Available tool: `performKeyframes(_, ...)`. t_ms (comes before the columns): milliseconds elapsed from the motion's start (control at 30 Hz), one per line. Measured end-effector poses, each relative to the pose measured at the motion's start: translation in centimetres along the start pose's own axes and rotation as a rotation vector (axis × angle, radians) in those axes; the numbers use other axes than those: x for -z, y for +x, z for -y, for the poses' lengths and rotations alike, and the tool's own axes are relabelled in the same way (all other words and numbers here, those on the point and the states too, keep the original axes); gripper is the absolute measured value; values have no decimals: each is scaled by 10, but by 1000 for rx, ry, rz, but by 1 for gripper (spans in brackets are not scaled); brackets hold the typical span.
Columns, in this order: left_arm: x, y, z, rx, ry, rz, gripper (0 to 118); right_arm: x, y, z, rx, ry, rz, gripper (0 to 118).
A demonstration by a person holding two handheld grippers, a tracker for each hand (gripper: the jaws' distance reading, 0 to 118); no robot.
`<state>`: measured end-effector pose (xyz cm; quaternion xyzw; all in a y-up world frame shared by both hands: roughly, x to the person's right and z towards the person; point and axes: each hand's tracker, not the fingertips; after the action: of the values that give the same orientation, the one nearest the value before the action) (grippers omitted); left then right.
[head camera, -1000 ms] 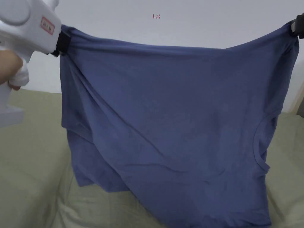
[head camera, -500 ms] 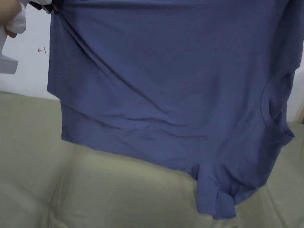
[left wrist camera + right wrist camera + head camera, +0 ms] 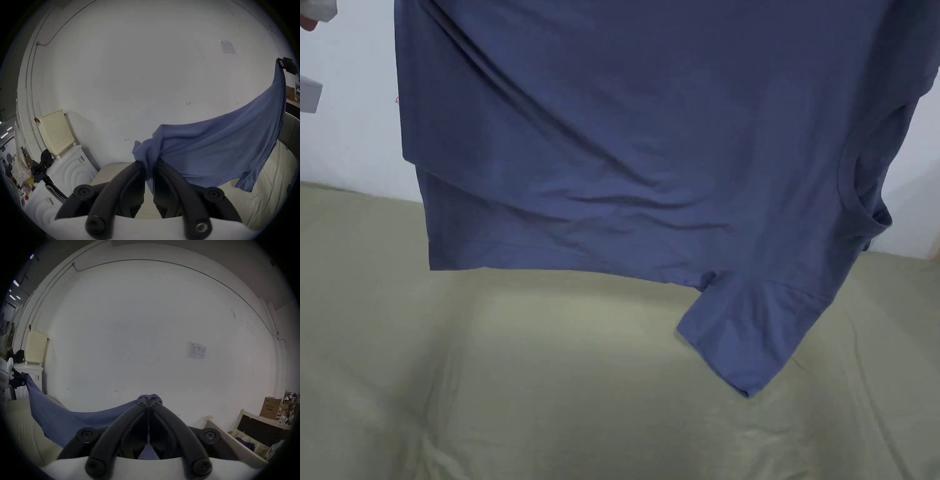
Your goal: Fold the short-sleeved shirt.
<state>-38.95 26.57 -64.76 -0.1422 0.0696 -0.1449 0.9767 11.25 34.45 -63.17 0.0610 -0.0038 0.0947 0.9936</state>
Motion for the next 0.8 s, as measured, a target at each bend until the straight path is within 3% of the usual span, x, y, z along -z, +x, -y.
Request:
performKeyframes(400,-31,9,73,48,-59,107,7,-55,10,50,5,-142,-75,0)
performKeyframes(600,-62,11,120,96,-76,124,7,-113,7,80,-61,-194,-126,0)
performKeyframes(800,-107,7,179,-17,-136,200,7,-182,3,123,-51,-260,-164,0)
